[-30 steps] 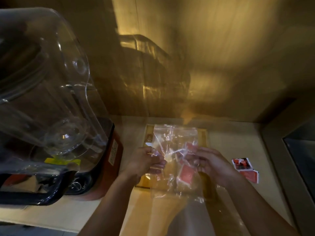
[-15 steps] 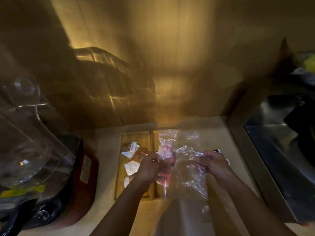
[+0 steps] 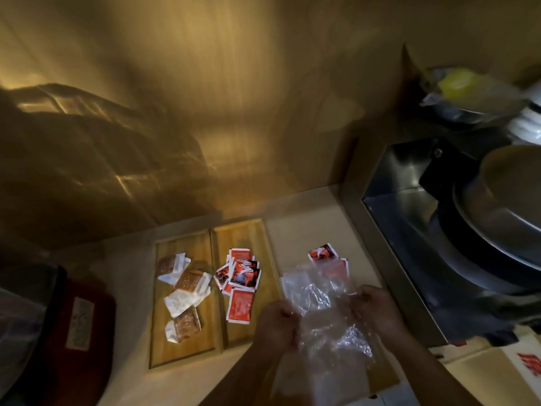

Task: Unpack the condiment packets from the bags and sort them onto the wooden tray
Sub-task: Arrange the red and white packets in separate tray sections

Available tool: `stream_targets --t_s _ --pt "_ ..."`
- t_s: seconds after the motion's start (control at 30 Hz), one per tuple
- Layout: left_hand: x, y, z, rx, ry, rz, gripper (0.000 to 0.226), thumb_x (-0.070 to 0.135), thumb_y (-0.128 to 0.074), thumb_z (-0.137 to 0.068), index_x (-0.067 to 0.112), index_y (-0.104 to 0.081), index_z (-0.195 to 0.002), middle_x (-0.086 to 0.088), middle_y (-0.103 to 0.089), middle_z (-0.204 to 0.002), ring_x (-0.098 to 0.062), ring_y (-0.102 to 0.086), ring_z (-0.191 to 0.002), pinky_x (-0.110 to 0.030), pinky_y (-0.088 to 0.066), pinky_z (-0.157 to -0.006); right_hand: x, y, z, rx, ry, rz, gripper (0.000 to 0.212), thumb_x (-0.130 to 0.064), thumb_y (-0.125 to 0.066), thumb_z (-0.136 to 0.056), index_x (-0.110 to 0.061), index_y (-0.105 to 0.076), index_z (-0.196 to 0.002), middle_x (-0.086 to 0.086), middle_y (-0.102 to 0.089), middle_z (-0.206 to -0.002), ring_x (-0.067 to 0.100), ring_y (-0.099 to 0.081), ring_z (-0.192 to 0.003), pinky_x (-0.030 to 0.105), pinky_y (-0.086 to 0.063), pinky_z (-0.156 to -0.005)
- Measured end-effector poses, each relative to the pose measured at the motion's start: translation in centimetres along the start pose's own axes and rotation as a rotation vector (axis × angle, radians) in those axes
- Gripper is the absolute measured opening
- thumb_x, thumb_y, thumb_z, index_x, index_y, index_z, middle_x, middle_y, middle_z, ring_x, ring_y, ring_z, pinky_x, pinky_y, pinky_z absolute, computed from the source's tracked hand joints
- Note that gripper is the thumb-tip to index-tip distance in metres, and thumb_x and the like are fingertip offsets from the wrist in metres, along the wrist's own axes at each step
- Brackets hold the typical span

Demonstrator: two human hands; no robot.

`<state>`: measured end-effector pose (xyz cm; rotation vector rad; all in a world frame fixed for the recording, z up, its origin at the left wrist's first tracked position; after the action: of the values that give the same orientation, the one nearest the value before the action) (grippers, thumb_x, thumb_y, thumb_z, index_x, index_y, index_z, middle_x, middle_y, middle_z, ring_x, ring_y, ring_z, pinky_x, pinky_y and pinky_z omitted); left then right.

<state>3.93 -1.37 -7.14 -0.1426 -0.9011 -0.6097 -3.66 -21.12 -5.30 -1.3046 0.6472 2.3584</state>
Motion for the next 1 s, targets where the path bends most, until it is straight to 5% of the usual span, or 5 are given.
stream_targets --t_s 0.2,0.4,0.57,0.73,1.0 --pt "-1.2 -1.2 -0.6 0.028 -0.057 -0.372 0.034 0.01 -0.044 -0.073 0.016 -0.061 -0.044 -0.017 -0.061 -0.051 -0.028 -0.058 -0.043 -0.037 -0.051 -0.05 3.9 0.7 -1.4 -0.001 -0.069 0.171 0.033 0.006 -0.062 -0.076 -0.015 -0.065 -0.05 0.009 -0.065 -0.055 0.026 -0.057 -0.061 0.041 -0.045 -0.063" --pt "0.4 -0.9 0.2 0.104 -0.039 -0.752 0.033 0.032 -0.047 -0.087 0.009 -0.07 -0.095 -0.012 -0.073 -0.099 -0.026 -0.068 -0.095 -0.034 -0.053 -0.079 3.7 1.2 -1.4 0.04 -0.07 0.54 0.021 -0.022 -0.056 -0.078 -0.014 -0.055 -0.059 0.005 -0.064 -0.065 0.023 -0.061 -0.066 0.035 -0.049 -0.065" --pt "2.4 0.1 -0.2 0.161 -0.088 -0.818 0.03 0.038 -0.044 -0.092 0.016 -0.065 -0.099 -0.004 -0.07 -0.102 -0.021 -0.066 -0.094 -0.031 -0.052 -0.079 1.1 1.8 -1.8 0.1 -0.009 0.622 0.027 -0.032 -0.053 -0.079 -0.015 -0.051 -0.059 -0.002 -0.056 -0.061 0.017 -0.055 -0.061 0.031 -0.04 -0.056" --pt "7.6 0.5 -1.4 0.269 -0.25 -0.741 0.023 0.03 -0.047 -0.093 0.011 -0.061 -0.094 -0.007 -0.069 -0.094 -0.017 -0.06 -0.078 -0.028 -0.045 -0.068 -0.9 2.2 -3.9 0.154 -0.003 0.588 0.018 -0.019 -0.046 -0.086 -0.016 -0.055 -0.071 0.01 -0.065 -0.083 0.023 -0.053 -0.071 0.025 -0.034 -0.06" --pt "12.6 -2.0 -7.2 0.254 -0.386 -0.823 0.015 0.016 -0.045 -0.089 0.007 -0.057 -0.093 -0.015 -0.066 -0.095 -0.035 -0.062 -0.089 -0.04 -0.048 -0.072 -2.7 2.0 -7.5 0.255 0.017 0.569 0.02 -0.015 -0.044 -0.089 -0.004 -0.061 -0.094 0.019 -0.067 -0.099 0.032 -0.063 -0.093 0.035 -0.048 -0.078"
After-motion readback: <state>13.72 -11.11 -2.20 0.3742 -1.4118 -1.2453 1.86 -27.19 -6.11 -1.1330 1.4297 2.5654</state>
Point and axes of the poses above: each hand's wrist, its own z-axis away from the middle knuckle, its own y-axis out of the back of the hand, x = y × z, the point moved 9 cm from there along -z, towards the middle knuckle
